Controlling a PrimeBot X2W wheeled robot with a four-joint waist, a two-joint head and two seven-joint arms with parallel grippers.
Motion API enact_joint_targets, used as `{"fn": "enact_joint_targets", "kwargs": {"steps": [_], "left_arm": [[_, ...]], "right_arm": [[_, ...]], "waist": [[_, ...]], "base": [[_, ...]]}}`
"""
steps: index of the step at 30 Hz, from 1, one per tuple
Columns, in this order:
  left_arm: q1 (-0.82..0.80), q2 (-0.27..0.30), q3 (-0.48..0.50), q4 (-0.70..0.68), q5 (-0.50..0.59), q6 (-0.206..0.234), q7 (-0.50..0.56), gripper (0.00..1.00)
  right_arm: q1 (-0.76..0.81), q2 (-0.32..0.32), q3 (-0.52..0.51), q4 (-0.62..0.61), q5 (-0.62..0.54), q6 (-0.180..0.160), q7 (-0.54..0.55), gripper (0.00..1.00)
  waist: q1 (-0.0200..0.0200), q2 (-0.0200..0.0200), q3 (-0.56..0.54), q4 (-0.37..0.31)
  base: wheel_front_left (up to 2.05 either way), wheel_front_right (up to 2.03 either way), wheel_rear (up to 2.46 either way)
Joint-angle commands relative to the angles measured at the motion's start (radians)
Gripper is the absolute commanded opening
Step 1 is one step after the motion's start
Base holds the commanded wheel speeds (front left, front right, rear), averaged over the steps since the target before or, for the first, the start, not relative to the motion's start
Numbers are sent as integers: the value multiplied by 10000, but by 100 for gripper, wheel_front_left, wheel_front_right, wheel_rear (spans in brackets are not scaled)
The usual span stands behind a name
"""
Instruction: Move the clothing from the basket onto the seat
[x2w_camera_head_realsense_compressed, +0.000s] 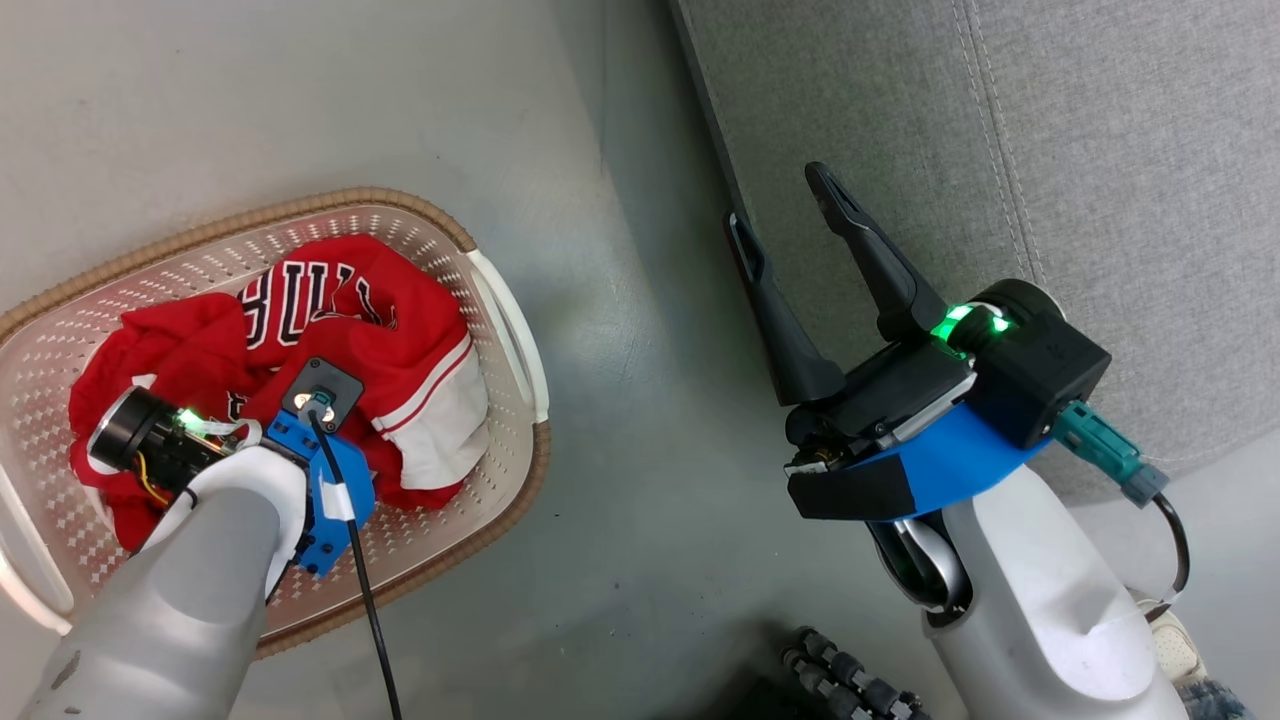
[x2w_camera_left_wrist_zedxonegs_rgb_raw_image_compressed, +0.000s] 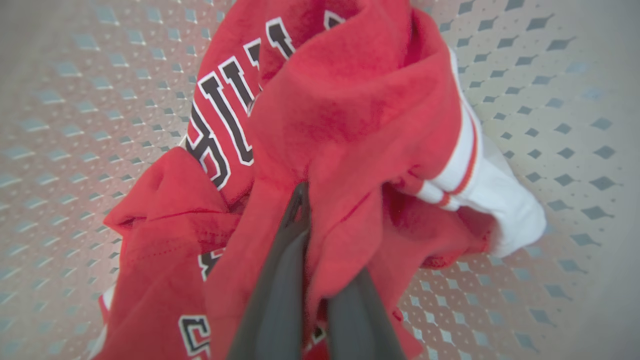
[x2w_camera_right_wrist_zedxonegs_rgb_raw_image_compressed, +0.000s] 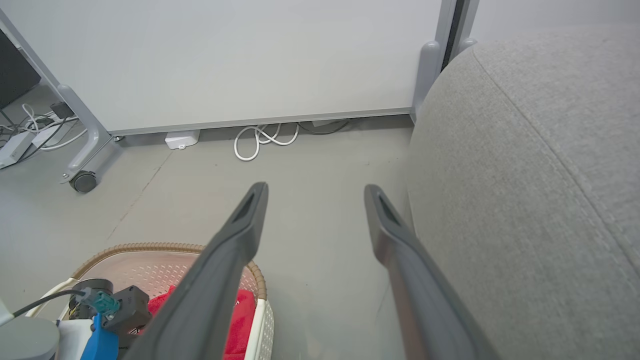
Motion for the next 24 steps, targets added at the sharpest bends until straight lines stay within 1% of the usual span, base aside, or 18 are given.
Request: {"fn": "enact_joint_targets", "kwargs": {"steps": [1, 8, 13, 19, 24], "left_arm": [[-156, 20, -52, 67, -44, -22, -77, 0], [-185, -81, -129, 268, -175, -88, -297, 0], [-143, -292, -137, 433, -295, -120, -513, 0], [186, -777, -113, 587, -616, -204, -1006, 0], [551, -1417, -17, 630, -1047, -271, -1581, 0]], "right_arm": [[-113, -14, -7, 28, 39, 4, -51, 100], [-118, -14, -36, 81, 20, 4, -51, 100], [-78, -14, -54, 185, -36, 4, -51, 100], [80, -17, -188, 462, -224, 4, -47, 100], [470, -20, -357, 911, -545, 4, -44, 100]], "waist": [[-1, 0, -9, 14], [-1, 0, -122, 92], [-1, 0, -450, 230], [-1, 0, -1443, 507], [-1, 0, -2785, 1000]], "base": [[0, 0, 0], [0, 0, 0], [0, 0, 0], [0, 0, 0], [0, 0, 0]]}}
